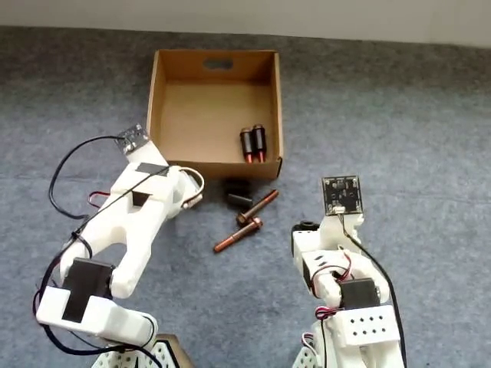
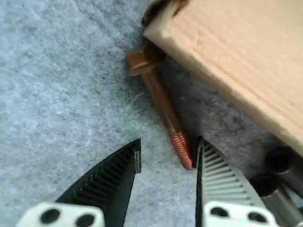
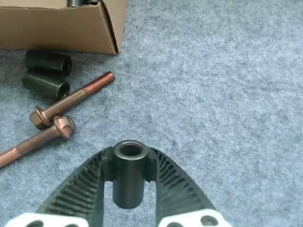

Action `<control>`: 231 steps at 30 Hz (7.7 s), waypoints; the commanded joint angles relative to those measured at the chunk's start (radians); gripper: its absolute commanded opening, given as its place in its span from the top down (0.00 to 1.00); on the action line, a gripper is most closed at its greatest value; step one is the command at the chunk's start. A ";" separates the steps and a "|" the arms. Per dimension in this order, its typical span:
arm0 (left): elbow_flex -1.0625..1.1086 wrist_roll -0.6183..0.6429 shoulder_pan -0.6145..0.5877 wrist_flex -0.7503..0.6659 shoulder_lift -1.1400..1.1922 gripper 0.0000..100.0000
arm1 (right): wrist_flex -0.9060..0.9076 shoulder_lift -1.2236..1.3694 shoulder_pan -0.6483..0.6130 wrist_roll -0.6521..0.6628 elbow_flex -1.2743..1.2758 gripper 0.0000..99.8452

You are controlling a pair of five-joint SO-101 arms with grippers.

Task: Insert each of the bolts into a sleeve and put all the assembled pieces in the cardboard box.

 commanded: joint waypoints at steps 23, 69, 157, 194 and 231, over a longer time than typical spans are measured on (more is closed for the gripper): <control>0.002 -0.037 -0.018 0.192 -0.005 0.97 | -0.018 -0.015 0.002 -0.003 -0.005 0.99; -0.124 -0.878 0.122 0.264 -0.001 0.83 | -0.018 -0.015 0.002 -0.003 -0.005 0.99; 0.263 -0.520 0.387 -0.710 -1.036 0.99 | -0.740 -0.015 -0.211 0.071 0.058 0.99; 0.285 -0.620 0.455 -0.735 -0.897 0.99 | -0.742 -0.015 -0.170 0.075 0.062 0.99; 0.217 -0.618 0.453 -0.904 -0.825 0.99 | -0.742 -0.015 -0.174 0.075 0.065 0.99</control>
